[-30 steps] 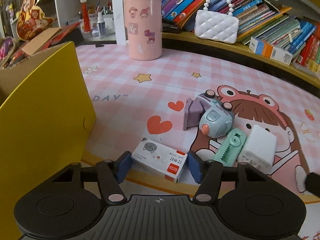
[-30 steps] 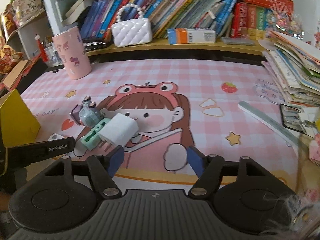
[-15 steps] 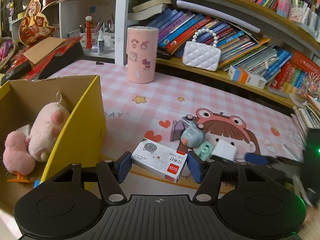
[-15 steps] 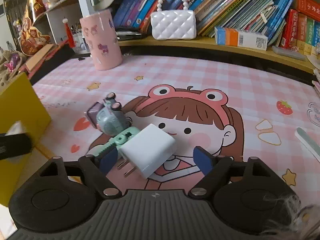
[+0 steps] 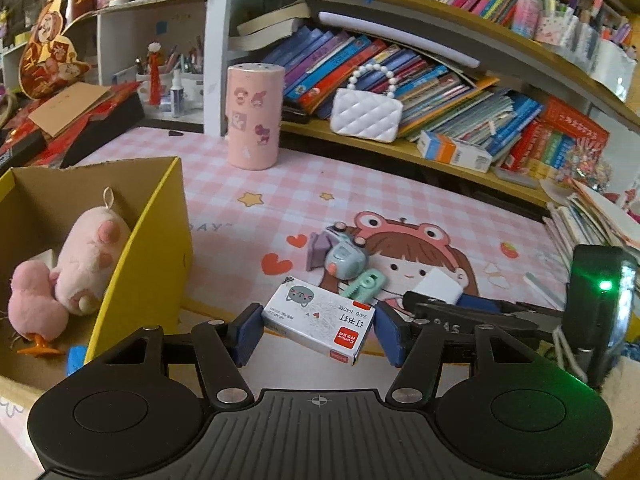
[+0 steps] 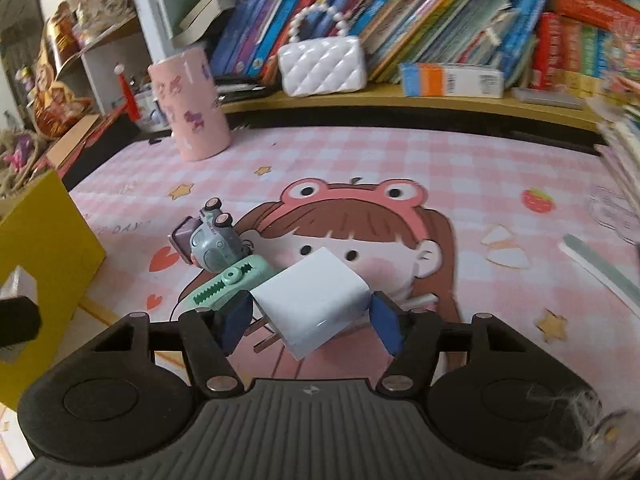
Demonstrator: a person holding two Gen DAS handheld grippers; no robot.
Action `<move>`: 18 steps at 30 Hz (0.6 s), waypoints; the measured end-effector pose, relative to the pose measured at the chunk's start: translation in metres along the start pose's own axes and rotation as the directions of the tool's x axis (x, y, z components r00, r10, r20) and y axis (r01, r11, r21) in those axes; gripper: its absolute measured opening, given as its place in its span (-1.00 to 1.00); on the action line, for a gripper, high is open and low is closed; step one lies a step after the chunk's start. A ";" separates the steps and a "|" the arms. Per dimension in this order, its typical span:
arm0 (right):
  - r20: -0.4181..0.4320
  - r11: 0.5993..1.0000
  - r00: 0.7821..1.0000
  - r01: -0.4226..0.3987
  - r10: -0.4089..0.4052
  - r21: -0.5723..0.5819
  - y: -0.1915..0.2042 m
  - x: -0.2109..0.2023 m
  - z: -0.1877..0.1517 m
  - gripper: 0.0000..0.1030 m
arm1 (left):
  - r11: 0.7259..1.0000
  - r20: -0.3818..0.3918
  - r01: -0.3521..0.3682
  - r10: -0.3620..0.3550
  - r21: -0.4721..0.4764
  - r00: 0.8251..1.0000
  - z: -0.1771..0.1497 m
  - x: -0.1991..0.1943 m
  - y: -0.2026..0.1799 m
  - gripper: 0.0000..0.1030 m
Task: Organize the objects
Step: 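Lift and carry the small box and charger with both grippers over the yellow box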
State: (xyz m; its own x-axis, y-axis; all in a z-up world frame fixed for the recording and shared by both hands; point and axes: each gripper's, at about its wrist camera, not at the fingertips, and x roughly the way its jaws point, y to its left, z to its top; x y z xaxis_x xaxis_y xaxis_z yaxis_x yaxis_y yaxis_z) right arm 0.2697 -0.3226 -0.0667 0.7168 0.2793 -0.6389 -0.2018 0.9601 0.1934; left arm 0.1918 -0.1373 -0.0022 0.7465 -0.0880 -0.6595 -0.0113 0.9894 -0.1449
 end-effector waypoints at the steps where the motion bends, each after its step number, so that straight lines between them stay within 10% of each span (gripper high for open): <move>1: 0.005 1.000 1.000 0.010 -0.010 0.003 0.000 -0.008 -0.002 0.21 | 1.000 -0.001 0.008 -0.008 0.006 1.000 -0.002 -0.002 -0.001 0.15; 18: -0.064 0.978 0.985 0.167 -0.160 0.125 0.044 -0.130 -0.074 0.21 | 0.984 -0.009 0.180 -0.180 0.007 0.984 -0.044 -0.058 0.021 0.15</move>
State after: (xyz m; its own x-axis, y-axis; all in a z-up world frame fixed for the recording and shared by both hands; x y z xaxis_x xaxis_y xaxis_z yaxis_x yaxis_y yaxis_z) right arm 0.1183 -0.3165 -0.0297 0.6958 0.1221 -0.7078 0.0056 0.9845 0.1754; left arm 0.1186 -0.1163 0.0003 0.7303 -0.2659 -0.6292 0.1278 0.9581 -0.2565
